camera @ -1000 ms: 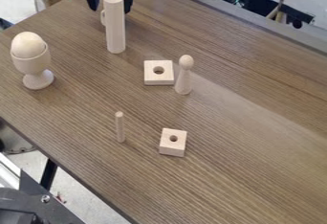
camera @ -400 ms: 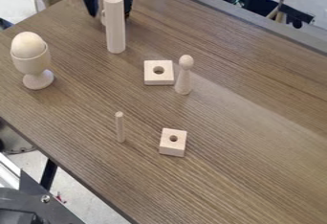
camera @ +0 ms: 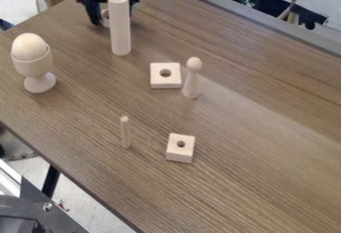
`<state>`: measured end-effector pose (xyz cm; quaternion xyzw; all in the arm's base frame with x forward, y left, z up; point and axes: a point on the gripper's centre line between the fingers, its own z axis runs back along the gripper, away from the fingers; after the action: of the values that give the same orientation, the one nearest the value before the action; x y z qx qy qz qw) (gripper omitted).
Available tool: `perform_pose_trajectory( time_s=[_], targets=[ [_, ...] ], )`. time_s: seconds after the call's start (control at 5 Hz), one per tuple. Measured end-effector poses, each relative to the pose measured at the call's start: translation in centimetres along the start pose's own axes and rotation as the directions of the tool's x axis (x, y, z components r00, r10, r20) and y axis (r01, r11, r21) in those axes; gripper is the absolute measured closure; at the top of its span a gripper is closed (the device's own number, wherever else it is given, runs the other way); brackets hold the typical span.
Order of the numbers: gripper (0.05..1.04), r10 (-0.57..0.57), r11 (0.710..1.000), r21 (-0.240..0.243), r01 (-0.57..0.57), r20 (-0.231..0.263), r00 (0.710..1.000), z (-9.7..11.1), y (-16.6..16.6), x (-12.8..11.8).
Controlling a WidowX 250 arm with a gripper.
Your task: Put the ring on top of the long cylinder
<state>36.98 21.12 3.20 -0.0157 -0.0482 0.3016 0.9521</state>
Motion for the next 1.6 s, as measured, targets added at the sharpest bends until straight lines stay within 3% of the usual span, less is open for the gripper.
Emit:
perform_pose_trajectory(
  time_s=[0.6, 0.8, 1.0, 1.4, 1.6],
  targets=[
    [0.351, 0.031, 0.999, -0.017, -0.030, 0.038, 0.999, 0.0, 0.0, -0.1],
    [0.351, 0.038, 0.998, -0.059, -0.032, 0.101, 0.994, 1.6, -0.5, 1.7],
    [0.351, 0.015, 0.999, -0.036, -0.009, 0.154, 0.988, 3.8, -0.4, 3.5],
    [0.351, 0.000, 1.000, -0.019, 0.004, 0.221, 0.975, 6.4, -0.8, 4.3],
    [0.351, 0.012, 1.000, 0.009, -0.014, 0.221, 0.975, 7.7, -0.9, 3.9]
  ],
)
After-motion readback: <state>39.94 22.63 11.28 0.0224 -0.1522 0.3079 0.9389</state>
